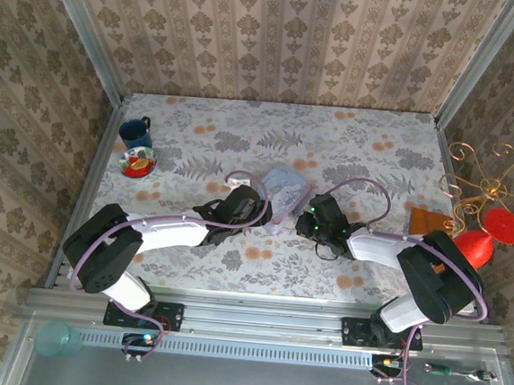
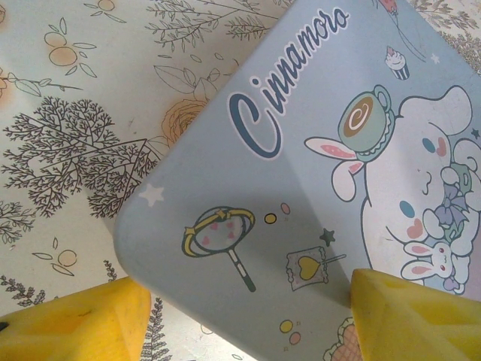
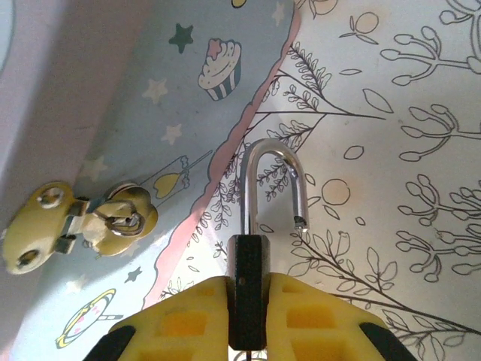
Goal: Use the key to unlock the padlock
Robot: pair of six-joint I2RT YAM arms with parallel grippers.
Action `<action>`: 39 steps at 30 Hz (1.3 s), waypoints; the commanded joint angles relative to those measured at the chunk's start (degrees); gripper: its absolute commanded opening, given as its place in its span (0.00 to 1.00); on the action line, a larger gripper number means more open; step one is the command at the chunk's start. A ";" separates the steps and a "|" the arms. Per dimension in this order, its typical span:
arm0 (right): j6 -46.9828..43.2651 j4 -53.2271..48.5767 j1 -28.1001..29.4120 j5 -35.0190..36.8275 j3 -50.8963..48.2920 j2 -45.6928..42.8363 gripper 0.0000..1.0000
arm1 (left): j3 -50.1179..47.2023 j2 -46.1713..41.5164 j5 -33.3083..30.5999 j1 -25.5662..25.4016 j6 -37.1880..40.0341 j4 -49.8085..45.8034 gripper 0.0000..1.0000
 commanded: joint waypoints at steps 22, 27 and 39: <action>-6.32 -19.00 6.77 -3.87 0.94 -7.83 0.17 | 6.92 3.24 3.33 7.23 19.65 -6.75 0.72; -7.82 -21.90 7.48 -1.46 1.51 -9.67 0.27 | 2.76 -5.67 3.41 7.97 22.65 -7.67 0.77; -20.07 -31.45 7.32 12.20 7.56 -20.08 0.55 | -7.92 -32.05 -5.95 15.22 27.92 -13.90 0.99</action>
